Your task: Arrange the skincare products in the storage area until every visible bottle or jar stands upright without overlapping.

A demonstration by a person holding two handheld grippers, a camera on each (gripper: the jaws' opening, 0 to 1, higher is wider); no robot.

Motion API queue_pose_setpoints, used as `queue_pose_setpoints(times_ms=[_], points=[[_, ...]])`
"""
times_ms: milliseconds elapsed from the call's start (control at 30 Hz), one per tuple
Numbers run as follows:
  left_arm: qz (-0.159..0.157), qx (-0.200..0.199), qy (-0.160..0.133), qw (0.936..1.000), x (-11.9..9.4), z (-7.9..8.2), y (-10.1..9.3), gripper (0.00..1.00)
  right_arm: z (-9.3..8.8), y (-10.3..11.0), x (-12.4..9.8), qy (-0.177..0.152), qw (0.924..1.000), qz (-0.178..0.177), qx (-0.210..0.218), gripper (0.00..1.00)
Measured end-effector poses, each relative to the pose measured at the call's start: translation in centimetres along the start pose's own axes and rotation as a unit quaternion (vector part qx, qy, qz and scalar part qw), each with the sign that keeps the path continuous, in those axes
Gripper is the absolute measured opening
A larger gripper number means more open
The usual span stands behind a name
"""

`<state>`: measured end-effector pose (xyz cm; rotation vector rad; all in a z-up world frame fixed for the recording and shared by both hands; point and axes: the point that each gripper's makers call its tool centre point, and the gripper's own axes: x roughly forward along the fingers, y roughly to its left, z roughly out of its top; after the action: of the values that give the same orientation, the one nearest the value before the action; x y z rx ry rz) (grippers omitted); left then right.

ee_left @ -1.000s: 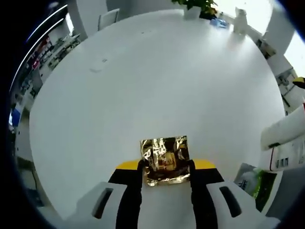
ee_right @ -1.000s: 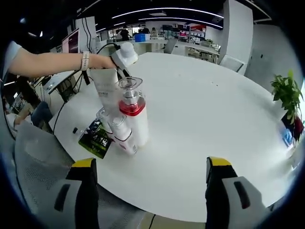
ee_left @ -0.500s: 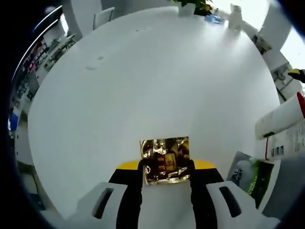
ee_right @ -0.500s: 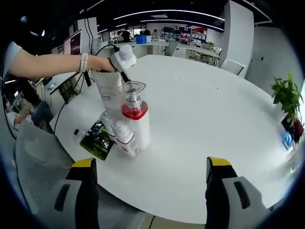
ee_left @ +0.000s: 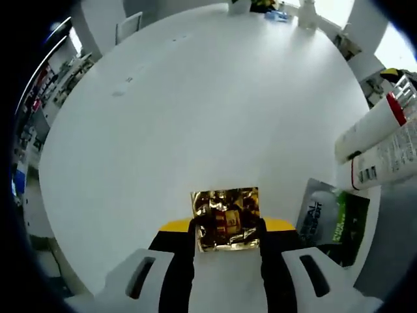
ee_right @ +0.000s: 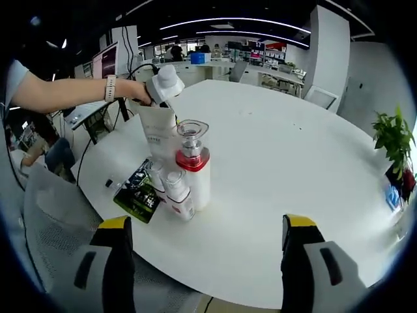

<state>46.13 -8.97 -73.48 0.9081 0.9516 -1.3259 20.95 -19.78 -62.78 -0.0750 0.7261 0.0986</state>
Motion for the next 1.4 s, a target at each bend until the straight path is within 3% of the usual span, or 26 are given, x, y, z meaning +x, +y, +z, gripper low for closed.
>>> queue_pose_setpoints(times_ms=[733,1400], points=[[-0.01,0.044,0.027,0.9986,-2.9,-5.5,-3.4,0.36,1.5,1.3,-0.5,-0.017,0.9995,0.009,-0.026,0.96],[-0.012,0.074,0.066,0.995,-3.5,-10.0,-5.3,0.36,2.0,2.6,-0.9,-0.028,0.9986,0.015,-0.043,0.96]])
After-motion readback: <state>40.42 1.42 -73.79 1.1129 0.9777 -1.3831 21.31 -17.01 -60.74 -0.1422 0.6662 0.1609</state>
